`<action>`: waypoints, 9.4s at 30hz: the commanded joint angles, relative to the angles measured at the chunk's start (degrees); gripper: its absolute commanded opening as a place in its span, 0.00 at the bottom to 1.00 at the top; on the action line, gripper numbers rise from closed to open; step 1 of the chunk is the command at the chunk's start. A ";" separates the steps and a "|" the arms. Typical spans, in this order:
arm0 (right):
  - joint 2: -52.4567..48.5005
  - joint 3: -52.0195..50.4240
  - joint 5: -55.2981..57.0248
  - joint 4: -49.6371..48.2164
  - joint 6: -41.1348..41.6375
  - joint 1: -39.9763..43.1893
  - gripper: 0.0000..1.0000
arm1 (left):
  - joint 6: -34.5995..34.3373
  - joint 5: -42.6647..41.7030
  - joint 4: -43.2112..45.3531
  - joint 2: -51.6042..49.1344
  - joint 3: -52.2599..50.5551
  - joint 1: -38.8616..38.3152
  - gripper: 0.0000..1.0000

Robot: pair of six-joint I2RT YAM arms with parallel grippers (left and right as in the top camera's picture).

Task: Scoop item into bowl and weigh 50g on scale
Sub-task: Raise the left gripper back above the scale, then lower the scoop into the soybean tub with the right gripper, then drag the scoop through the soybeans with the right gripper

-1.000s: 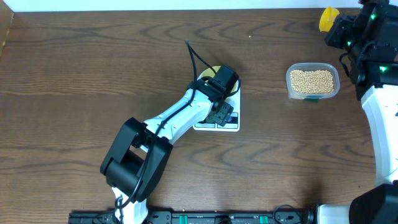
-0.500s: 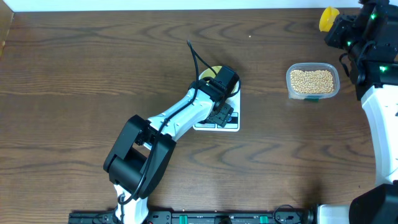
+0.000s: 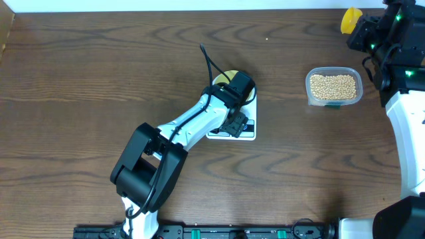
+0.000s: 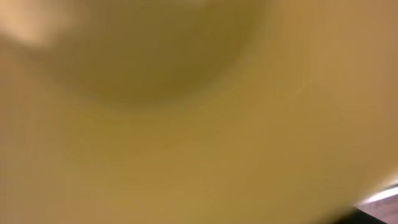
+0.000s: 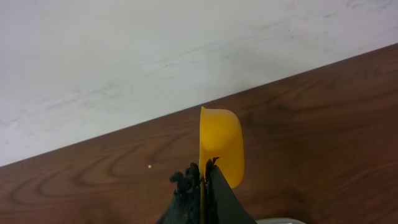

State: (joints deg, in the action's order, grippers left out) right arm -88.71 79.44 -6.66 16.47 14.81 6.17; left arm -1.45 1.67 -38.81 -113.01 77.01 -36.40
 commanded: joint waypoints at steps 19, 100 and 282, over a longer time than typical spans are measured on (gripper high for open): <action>-0.48 0.48 -0.17 -0.22 -0.92 -0.26 0.01 | -0.31 4.96 -2.75 16.94 0.46 0.24 0.80; -0.31 0.48 -1.05 -0.04 -6.88 -0.22 0.01 | 17.07 -13.03 -11.93 37.44 0.46 10.36 0.81; -25.81 5.40 -54.58 33.83 -27.52 26.10 0.01 | 17.07 -13.05 -11.93 37.44 0.46 10.36 0.81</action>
State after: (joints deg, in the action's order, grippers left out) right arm -113.99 85.10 -55.94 50.33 -12.97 31.73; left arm 15.09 -10.66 -50.63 -75.57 77.01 -26.35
